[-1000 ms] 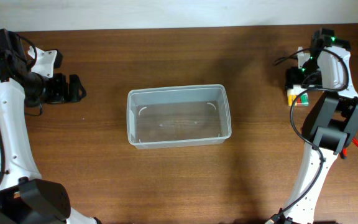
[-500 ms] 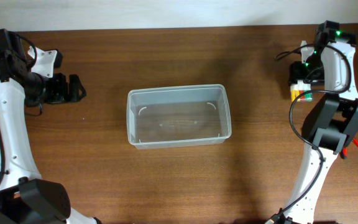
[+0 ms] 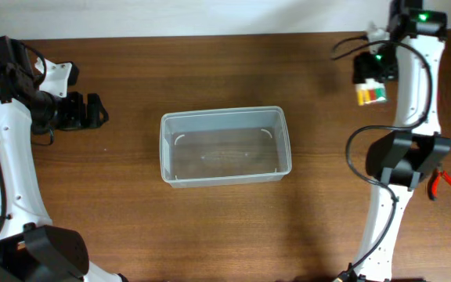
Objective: Pack container
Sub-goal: 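Carry the blister pack left and lower it into the container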
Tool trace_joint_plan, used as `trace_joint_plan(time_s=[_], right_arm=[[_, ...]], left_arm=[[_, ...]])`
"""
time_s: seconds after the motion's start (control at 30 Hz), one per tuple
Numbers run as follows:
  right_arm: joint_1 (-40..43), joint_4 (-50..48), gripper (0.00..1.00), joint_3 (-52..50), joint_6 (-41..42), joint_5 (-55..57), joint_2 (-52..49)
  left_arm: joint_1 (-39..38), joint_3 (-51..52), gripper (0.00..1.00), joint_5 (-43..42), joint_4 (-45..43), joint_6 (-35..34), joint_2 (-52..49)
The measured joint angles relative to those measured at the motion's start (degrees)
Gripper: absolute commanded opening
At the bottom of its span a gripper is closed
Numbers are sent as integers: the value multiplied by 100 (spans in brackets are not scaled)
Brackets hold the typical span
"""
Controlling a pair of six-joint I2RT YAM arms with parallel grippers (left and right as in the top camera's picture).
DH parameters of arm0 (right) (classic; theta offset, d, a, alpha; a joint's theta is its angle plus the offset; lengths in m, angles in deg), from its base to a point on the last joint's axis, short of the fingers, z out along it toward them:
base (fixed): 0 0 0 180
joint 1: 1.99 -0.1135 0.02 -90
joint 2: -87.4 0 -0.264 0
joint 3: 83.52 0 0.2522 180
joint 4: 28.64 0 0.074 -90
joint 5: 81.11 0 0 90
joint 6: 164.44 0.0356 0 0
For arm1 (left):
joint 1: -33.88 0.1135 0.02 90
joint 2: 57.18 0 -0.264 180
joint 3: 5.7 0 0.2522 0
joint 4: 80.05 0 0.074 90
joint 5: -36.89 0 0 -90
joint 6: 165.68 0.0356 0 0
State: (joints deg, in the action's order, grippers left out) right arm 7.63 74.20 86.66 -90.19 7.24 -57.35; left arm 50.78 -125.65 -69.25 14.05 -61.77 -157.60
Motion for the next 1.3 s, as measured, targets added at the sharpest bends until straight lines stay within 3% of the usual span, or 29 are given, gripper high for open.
trace_joint_plan(time_s=[0.47,0.87,0.97,1.3], right_arm=[[-1725,605,65,136,-566,-678,1185],[-2924,789,66,96,-1014,-907,1270],[-3250,791,71,61,-1062,-914,1270],[-4140,586,73,-1163,-1513,-994,1270]], left_arm=[[0,0,99,0,-2,0,0],[0,-2,99,0,4,0,0],[0,-2,99,0,2,0,0],[0,-2,99,0,9,0,0]])
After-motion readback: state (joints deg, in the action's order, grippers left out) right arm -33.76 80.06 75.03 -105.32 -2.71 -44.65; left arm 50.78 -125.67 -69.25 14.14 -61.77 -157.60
